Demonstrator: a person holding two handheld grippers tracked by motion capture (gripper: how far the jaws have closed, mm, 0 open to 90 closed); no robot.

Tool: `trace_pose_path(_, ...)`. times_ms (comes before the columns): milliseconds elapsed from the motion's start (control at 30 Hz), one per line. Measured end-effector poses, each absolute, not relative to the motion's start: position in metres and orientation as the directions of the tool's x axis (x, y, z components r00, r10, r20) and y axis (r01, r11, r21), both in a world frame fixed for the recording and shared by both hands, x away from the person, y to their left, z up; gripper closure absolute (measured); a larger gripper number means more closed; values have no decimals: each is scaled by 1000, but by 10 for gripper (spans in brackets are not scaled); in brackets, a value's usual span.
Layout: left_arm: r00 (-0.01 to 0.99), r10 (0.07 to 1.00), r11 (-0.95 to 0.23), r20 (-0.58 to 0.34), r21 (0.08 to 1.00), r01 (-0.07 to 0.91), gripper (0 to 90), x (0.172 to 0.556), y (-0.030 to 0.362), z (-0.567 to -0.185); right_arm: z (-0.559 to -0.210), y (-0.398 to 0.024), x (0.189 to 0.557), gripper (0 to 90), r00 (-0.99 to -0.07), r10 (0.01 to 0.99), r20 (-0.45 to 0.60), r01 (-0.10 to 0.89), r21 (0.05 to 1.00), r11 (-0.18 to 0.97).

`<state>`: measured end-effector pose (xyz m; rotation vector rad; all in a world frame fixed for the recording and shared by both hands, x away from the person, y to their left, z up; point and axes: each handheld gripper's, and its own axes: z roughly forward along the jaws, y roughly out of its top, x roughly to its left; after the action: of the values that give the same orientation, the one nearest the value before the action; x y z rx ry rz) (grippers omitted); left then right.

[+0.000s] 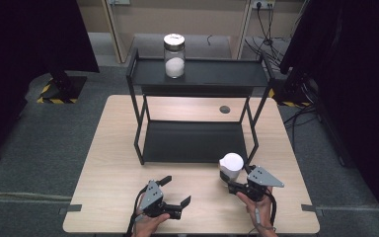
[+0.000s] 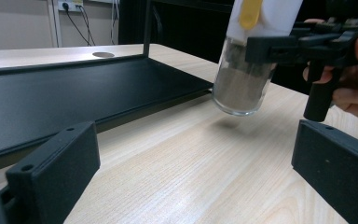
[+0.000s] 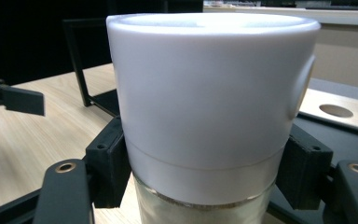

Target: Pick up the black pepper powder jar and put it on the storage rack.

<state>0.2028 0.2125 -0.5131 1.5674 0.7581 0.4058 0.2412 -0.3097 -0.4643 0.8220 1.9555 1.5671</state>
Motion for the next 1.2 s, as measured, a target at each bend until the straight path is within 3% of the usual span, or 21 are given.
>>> trace_pose_path(1200,717,674,2,-177,971,238,1,203,212,-513,-353,-297,269,308,-776,631,13,78,994,76)
